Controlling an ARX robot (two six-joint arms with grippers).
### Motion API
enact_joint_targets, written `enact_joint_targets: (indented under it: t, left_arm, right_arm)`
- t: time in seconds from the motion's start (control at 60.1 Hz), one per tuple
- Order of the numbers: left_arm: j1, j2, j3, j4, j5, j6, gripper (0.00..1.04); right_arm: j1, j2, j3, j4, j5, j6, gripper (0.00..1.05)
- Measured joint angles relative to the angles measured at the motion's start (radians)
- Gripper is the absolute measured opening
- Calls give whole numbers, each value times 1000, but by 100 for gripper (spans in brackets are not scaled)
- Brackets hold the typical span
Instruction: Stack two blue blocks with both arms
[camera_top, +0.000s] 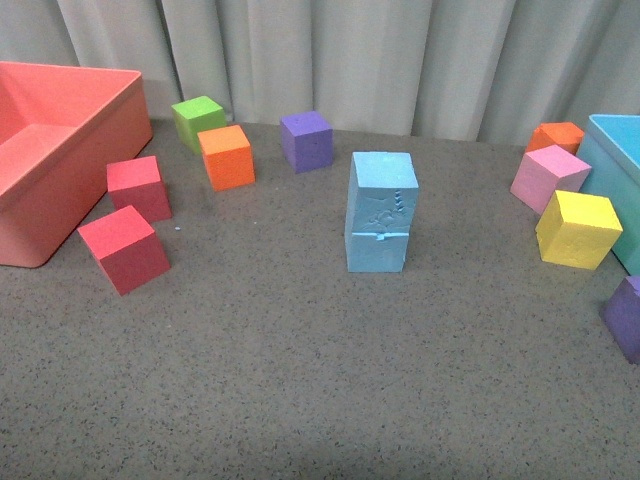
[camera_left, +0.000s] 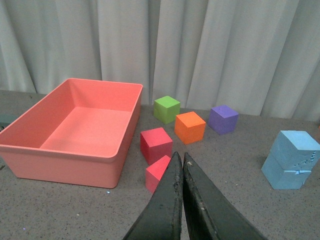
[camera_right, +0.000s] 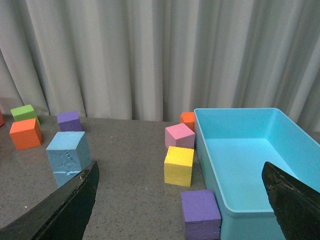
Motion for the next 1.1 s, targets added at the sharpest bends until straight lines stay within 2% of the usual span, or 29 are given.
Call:
enact_joint_targets:
  t: [0.2,0.299,0.466,0.549,0.649,0.715,0.765,0.881,0.915,1.098]
  left_arm:
    - [0,-54,0,-54,0,0,4]
    - [0,-186,0,-216,1,0,4]
    - [0,-222,0,-229,0,-1,5]
    - [0,-222,0,-229,0,0,28]
    - [0,-223,0,-229,0,0,46]
    - [0,-223,0,-229,0,0,60]
    - [0,-223,0,-229,0,0,74]
    - [0,-223,0,-229,0,0,97]
    - [0,-223,0,-229,0,2,100]
    - [0,-223,0,-229,0,2,98]
  right_arm:
    - [0,0,0,0,0,0,95]
    - [0,0,0,0,0,0,95]
    - [0,0,0,0,0,0,95]
    - [0,0,0,0,0,0,95]
    - [0,0,0,0,0,0,95]
    - [0,0,0,0,0,0,95]
    - [0,0,0,0,0,0,95]
    - [0,0,0,0,0,0,95]
    - [0,0,0,0,0,0,95]
    - [0,0,0,0,0,0,95]
